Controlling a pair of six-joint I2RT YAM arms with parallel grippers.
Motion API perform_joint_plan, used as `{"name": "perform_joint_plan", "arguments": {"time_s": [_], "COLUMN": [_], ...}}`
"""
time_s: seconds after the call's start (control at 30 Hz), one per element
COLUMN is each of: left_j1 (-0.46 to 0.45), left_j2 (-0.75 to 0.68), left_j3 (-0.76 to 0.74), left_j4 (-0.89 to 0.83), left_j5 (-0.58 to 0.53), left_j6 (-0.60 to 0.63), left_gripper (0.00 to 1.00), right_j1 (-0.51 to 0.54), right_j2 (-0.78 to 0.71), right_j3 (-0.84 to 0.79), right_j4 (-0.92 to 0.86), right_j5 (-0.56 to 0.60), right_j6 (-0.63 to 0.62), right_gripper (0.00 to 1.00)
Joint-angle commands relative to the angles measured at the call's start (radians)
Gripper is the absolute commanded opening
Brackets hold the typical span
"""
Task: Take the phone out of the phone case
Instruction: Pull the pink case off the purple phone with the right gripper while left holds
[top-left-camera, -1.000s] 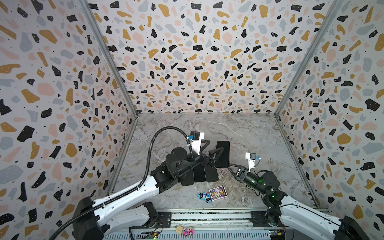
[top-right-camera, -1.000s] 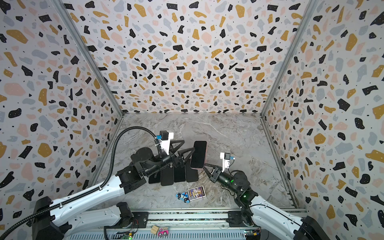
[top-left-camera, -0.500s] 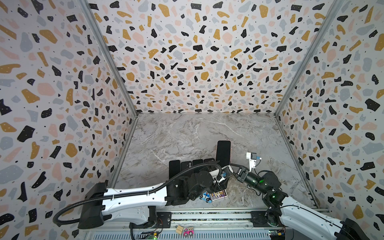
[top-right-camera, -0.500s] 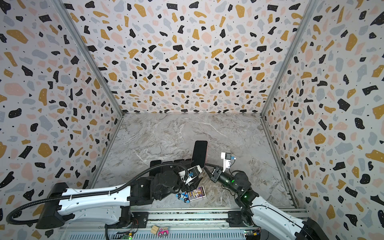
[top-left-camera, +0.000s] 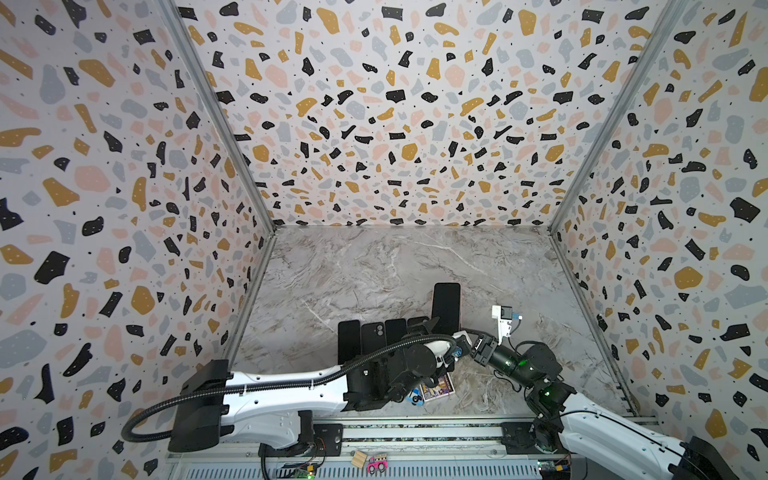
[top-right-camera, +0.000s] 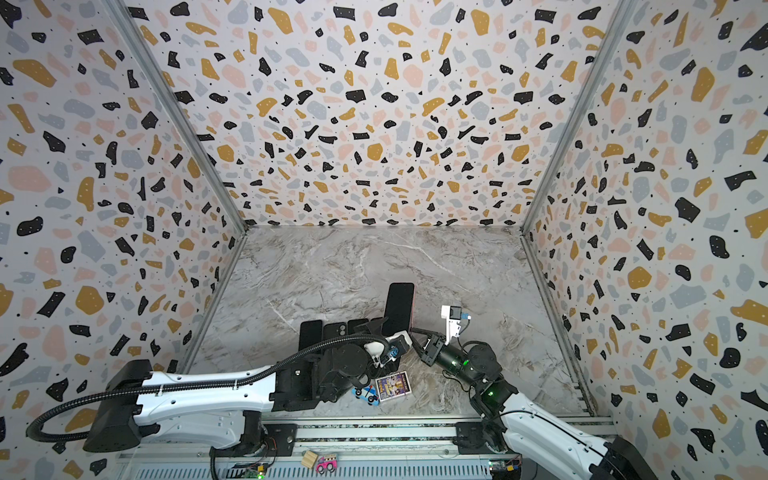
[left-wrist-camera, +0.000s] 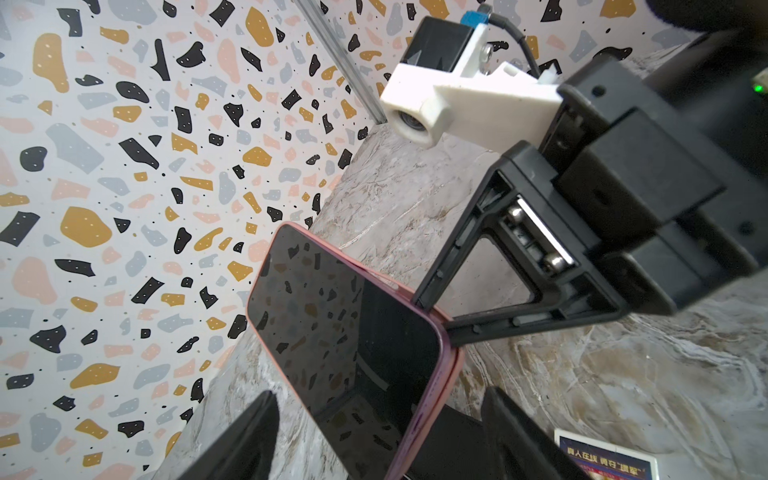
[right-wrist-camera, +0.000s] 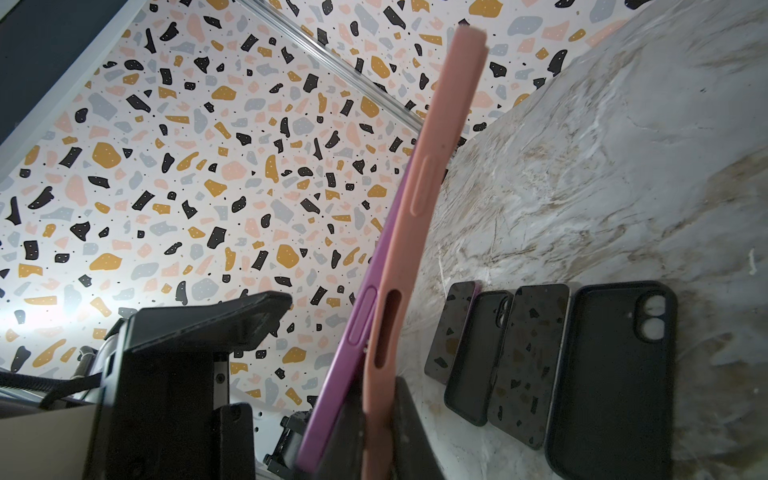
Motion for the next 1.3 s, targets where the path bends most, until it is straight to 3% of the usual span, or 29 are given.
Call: {"name": "perform_joint_plan", "arguments": {"time_s": [0.0, 0.53, 1.0, 1.27], "left_j1": [-0.006, -0.006, -0.006, -0.006], "left_j2": [0.011, 0.074, 0.111, 0.117], "left_j3": [0.038, 0.063, 0.047, 0.033], "left_j4": [0.067, 0.105, 0.200, 0.232], "left_j5": [-0.054, -0.133, -0.214, -0.214], "left_j6": [0.030, 0.074, 0.122, 0.122], "left_gripper": [0.77, 0.61, 0.36, 0.26], "right_j1": [-0.002, -0.002, -0.002, -0.002], "right_j2": [-0.007, 0.011, 0.006, 0.001], "right_j3": [0.013, 0.011, 0.011, 0.009], "right_j4": [0.095, 0.112, 0.116, 0.123], "right_j5": [-0.015, -0.036, -0.042, -0.047], "right_j6": [0.008, 0.015, 0.021, 0.026], "right_gripper": [0.00, 0.00, 0.00, 0.00]}}
